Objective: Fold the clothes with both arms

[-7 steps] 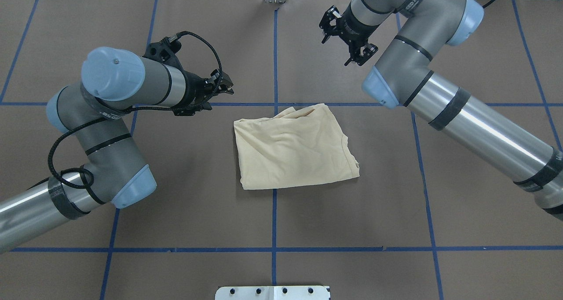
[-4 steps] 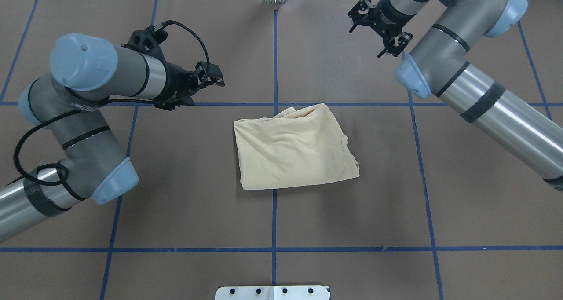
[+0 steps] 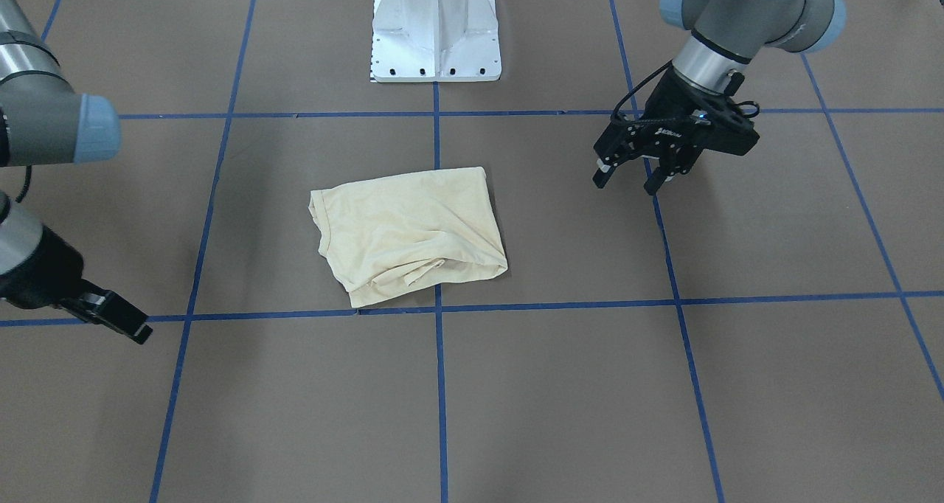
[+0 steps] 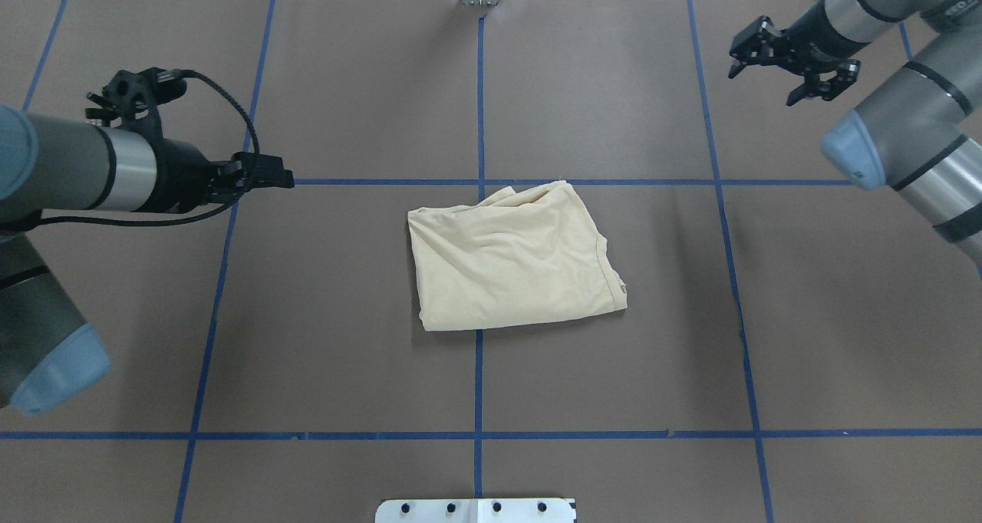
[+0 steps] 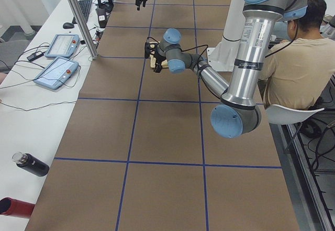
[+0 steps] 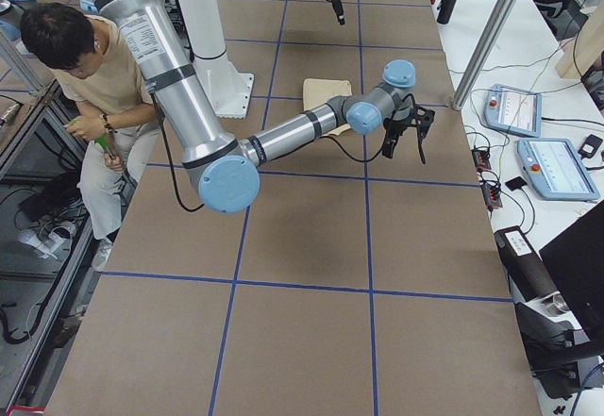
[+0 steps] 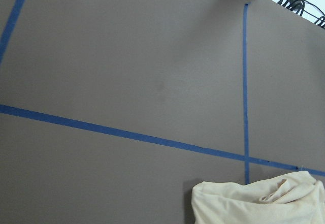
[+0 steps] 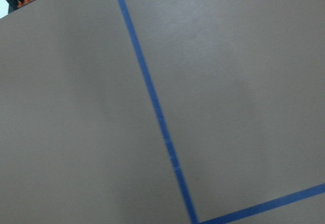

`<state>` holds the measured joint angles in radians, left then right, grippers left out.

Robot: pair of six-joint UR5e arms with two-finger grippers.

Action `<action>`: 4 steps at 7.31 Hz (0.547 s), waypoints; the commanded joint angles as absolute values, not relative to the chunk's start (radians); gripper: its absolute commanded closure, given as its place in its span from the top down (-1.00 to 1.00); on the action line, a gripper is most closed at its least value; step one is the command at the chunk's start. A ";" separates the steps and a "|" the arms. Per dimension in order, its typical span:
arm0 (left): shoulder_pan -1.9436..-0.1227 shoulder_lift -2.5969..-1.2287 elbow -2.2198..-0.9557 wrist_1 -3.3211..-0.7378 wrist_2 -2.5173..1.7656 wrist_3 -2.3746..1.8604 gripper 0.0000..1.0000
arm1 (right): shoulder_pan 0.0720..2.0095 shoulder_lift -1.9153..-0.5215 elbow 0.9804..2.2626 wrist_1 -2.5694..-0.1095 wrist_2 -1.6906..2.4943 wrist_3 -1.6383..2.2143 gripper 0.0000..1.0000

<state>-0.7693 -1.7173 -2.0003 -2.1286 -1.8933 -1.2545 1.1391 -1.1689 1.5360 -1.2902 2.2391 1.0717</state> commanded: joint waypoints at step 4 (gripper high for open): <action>-1.255 -1.251 -2.082 -2.115 -2.251 -0.257 1.00 | 1.418 -1.457 1.607 -1.461 2.330 0.336 1.00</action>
<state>-1.1027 -1.3371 -2.0994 -2.1254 -2.1519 -0.5314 1.3440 -1.3803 1.5816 -1.3982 2.3282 0.5209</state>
